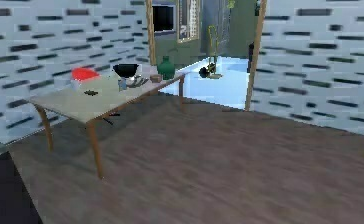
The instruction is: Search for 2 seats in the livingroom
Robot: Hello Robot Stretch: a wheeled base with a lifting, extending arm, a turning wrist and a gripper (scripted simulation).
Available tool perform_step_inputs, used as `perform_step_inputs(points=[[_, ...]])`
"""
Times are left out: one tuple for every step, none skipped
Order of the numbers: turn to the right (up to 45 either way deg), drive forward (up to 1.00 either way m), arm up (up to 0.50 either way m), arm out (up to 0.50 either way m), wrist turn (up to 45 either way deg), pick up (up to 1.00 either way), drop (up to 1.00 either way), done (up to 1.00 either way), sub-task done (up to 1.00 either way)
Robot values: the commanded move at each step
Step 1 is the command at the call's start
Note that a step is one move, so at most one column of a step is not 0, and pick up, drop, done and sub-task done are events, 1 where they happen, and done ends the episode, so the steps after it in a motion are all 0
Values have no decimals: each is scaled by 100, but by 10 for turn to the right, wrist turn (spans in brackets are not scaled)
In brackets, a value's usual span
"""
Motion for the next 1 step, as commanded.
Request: perform_step_inputs(points=[[-150,0,0,0,0,0,0,0,0]])
